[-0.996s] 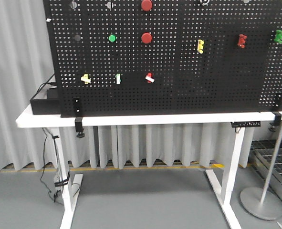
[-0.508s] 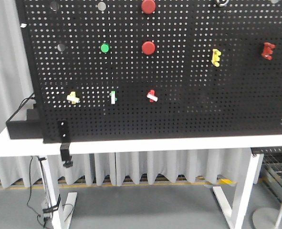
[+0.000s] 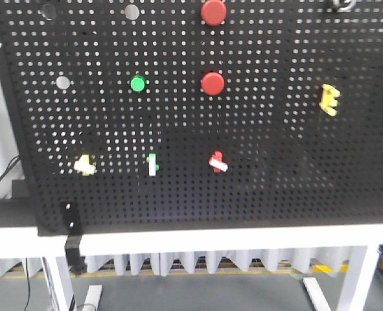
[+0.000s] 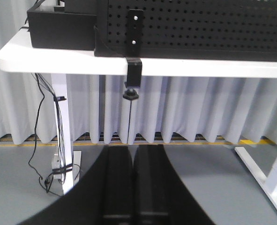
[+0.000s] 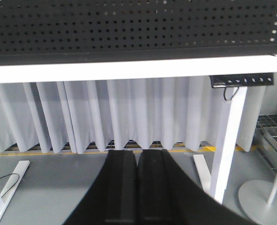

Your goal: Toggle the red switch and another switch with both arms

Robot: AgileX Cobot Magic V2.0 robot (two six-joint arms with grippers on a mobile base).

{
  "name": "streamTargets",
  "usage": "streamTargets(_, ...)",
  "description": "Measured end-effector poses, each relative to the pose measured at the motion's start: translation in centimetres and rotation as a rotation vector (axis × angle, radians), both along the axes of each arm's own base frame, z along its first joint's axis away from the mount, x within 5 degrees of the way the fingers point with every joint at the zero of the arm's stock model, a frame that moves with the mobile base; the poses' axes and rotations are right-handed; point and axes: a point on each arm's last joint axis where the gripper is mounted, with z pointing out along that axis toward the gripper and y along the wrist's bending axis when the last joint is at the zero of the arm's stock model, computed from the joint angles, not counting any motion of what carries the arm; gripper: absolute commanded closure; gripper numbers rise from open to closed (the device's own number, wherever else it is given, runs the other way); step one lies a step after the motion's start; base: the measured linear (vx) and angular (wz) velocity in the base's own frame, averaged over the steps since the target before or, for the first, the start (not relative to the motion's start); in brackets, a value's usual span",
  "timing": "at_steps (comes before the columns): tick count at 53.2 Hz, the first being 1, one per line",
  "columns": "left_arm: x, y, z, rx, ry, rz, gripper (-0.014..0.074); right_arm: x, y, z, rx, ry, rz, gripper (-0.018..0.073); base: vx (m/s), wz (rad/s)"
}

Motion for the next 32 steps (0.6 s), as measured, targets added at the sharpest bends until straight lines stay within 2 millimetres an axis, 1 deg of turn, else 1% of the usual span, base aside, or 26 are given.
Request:
streamTargets(16, 0.00, 0.00, 0.00, 0.000, 0.000, 0.000, 0.0594, 0.00, 0.00, 0.00, 0.000, 0.000, 0.000, 0.0566, 0.22, 0.03)
streamTargets(32, 0.00, 0.00, 0.00, 0.000, 0.000, 0.000, 0.0594, 0.00, 0.00, 0.00, 0.000, 0.000, 0.000, 0.0566, 0.14, 0.01)
